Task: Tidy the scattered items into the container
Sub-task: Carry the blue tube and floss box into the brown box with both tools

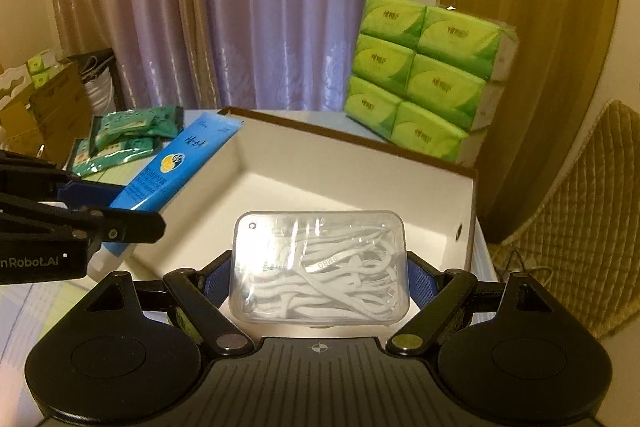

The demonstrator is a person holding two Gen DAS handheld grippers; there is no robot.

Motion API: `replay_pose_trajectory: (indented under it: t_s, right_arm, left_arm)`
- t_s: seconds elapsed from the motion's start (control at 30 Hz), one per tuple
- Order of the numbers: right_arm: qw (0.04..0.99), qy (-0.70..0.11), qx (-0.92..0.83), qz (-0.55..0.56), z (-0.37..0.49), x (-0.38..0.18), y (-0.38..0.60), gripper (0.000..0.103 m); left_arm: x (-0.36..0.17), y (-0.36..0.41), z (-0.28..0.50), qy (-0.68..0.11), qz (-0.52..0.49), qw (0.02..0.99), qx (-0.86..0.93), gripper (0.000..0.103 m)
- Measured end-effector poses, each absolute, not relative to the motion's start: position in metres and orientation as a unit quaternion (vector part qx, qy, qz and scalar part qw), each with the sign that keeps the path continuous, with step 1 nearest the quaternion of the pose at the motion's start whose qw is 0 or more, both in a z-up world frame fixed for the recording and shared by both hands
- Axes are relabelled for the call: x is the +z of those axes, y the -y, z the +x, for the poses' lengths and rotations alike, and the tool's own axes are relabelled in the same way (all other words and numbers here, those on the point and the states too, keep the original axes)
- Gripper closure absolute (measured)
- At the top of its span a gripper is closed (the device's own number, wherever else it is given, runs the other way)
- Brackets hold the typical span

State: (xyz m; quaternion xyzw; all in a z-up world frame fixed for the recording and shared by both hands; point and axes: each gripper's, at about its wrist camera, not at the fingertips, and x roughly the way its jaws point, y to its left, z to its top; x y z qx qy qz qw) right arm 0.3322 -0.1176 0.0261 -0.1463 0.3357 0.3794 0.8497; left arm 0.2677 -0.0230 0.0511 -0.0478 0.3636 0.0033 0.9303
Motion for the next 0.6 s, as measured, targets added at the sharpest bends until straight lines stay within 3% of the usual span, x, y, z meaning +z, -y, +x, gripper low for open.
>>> replay_pose_trajectory:
  t_s: [0.6]
  right_arm:
    - [0.791, -0.444, 0.380, -0.180, 0.413, -0.044, 0.075, 0.020]
  left_arm:
    - [-0.019, -0.003, 0.363, -0.452, -0.093, 0.887, 0.017, 0.076]
